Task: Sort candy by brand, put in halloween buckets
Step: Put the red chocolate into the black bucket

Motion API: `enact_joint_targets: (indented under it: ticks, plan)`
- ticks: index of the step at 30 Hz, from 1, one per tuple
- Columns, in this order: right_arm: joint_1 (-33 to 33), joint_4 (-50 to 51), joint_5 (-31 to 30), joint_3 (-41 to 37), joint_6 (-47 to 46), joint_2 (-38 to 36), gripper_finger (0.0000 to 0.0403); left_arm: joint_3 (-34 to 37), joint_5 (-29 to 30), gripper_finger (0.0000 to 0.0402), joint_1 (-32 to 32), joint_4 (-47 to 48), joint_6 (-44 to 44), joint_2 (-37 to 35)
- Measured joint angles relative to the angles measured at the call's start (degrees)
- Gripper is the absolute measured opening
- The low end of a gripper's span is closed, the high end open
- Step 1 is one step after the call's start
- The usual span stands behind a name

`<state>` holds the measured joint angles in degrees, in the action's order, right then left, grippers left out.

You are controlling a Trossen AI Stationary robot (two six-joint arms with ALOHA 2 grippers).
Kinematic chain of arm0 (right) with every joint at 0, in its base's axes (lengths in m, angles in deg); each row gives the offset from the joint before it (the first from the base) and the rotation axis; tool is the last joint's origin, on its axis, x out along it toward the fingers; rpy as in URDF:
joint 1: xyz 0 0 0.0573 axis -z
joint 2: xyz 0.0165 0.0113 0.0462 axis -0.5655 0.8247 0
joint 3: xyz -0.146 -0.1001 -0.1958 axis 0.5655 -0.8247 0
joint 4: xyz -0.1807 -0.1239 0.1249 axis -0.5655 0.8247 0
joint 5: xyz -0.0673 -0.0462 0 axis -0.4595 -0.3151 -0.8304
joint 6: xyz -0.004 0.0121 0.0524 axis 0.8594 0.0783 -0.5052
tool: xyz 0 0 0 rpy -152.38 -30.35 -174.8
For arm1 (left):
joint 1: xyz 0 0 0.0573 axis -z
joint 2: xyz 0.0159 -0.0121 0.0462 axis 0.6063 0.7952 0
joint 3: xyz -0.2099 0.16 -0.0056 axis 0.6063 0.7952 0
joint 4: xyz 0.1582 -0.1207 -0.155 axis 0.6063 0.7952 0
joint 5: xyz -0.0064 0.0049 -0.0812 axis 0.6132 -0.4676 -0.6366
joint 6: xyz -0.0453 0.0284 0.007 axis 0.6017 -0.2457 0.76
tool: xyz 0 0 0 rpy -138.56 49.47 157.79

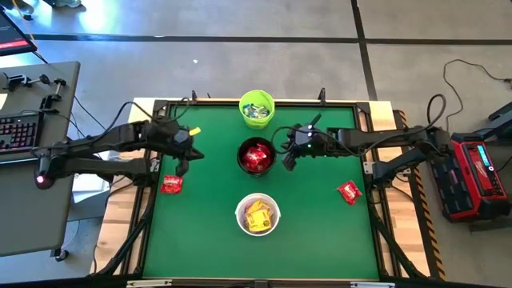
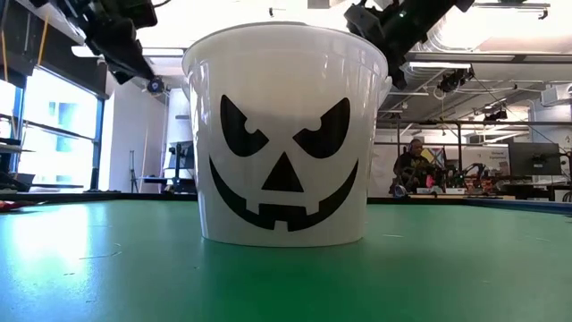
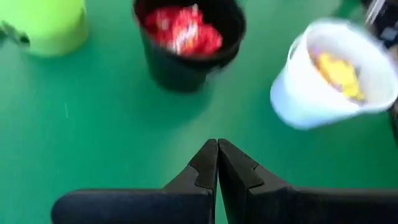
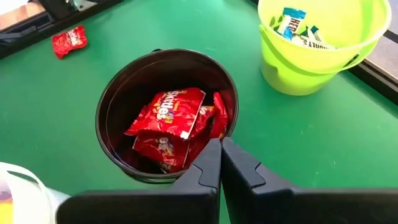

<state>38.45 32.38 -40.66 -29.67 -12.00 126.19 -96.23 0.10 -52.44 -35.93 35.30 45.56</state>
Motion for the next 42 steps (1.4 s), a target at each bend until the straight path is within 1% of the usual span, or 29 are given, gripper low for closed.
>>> enact_joint_targets:
  ticks: [3, 7, 14, 17, 20, 25, 29, 34, 39, 42]
  plan:
    - [0.0, -0.39, -0.02, 0.0, 1.56, 0.0, 0.0, -2.17, 1.39, 0.0003, 1.0, 4.92, -0.31, 3.15]
    - [0.11, -0.46, -0.1, 0.0, 2.4, 0.0, 0.0, -3.81, 1.65, 0.0003, 2.07, 10.71, -0.2, 7.25]
    - [0.11, -0.46, -0.37, 0.0, 3.34, 0.02, 0.0, -3.99, 1.36, 0.0003, 3.23, 21.03, -0.18, 13.8]
    - [0.11, -0.45, -0.37, 0.0, 3.65, 0.02, 0.0, -3.99, 1.35, 0.0003, 3.23, 23.47, -0.16, 16.3]
    - [0.11, -0.45, -0.39, 0.0, 4.41, 0.02, 0.0, -3.99, 1.36, 0.0012, 3.23, 24.08, -0.65, 18.15]
    - [0.08, -0.45, -0.39, 0.0, 4.39, 0.02, 0.0, -3.99, 1.41, 0.0047, 3.23, 25.32, -0.24, 20.16]
    - [0.07, -0.45, -0.39, 0.0, 4.71, 0.02, 0.0, -3.99, 1.71, 0.0081, 3.23, 27.32, 0.26, 21.75]
    - [0.09, -0.44, -0.39, 0.02, 4.81, 0.02, 0.0, -3.99, 1.84, 0.0128, 3.23, 27.67, -0.06, 24.59]
    - [0.09, -0.43, -0.39, 0.02, 4.41, 0.02, 0.0, -3.99, 0.72, 0.017, 3.21, 28.26, -0.09, 28.99]
    - [0.09, -0.43, -0.39, 0.02, 4.4, 0.04, 0.0, -3.8, 1.1, 0.0187, 3.21, 29.14, -0.11, 33.02]
